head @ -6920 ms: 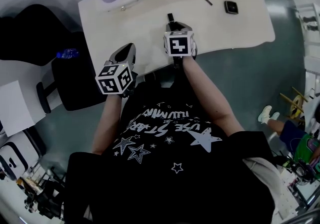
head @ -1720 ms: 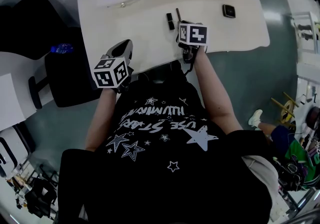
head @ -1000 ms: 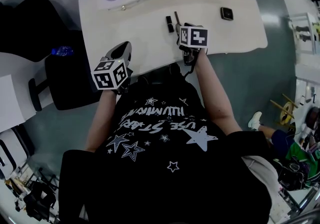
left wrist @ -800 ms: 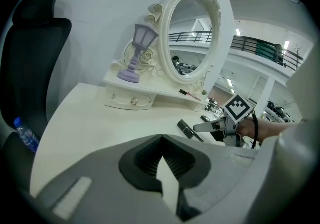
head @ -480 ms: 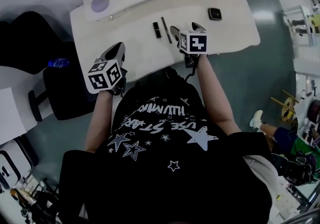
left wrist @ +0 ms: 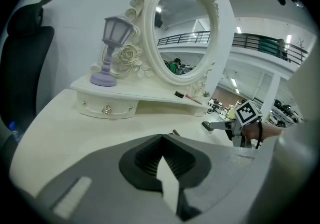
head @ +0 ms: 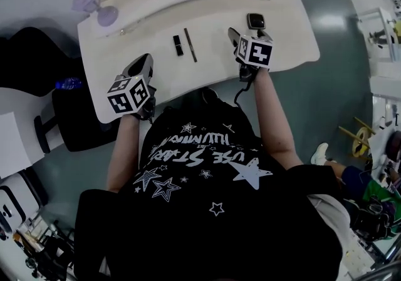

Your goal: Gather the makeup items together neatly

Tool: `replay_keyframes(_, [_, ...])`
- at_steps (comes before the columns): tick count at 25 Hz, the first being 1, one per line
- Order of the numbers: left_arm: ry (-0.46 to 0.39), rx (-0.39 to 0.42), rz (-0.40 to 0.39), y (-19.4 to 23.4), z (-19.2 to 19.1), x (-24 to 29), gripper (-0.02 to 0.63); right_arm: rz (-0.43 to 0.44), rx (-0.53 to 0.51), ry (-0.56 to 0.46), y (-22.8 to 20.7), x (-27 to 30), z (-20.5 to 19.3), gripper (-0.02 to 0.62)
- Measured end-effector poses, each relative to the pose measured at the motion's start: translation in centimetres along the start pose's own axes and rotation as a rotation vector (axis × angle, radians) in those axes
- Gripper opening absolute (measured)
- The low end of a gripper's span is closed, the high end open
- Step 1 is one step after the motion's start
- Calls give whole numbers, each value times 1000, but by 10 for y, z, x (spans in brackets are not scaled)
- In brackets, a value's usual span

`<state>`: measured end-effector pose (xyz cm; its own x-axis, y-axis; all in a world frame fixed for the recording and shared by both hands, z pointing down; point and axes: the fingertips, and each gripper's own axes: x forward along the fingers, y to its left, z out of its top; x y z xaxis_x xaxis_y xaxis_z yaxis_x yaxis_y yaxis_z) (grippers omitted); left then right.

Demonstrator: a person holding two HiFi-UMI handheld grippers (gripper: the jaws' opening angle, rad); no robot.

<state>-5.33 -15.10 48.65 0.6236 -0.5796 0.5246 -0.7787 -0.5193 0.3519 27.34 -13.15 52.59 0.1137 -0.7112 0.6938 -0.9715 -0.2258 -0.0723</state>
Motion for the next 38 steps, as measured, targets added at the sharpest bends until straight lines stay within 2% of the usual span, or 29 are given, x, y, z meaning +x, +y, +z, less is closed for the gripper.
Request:
replay_keyframes(5, [-9, 4, 31, -16, 6, 12, 0, -33, 24, -7, -34, 11, 10, 468])
replay_keyframes(10, [-11, -1, 61, -28, 6, 21, 0, -57, 32, 27, -61, 31, 11, 469])
replay_keyframes(17, [-14, -20, 139, -38, 4, 22, 0, -22, -17, 68, -67, 60, 8, 453])
replay_keyframes(21, [-18, -34, 174, -44, 3, 25, 0, -35, -38, 112, -72, 67, 5, 422])
replay_keyframes(29, [-35, -65, 223, -49, 0, 29, 0, -26, -44, 84, -72, 72, 9, 365])
replay_keyframes(38, [-16, -71, 209, -53, -9, 30, 0, -43, -96, 125, -74, 64, 5, 362])
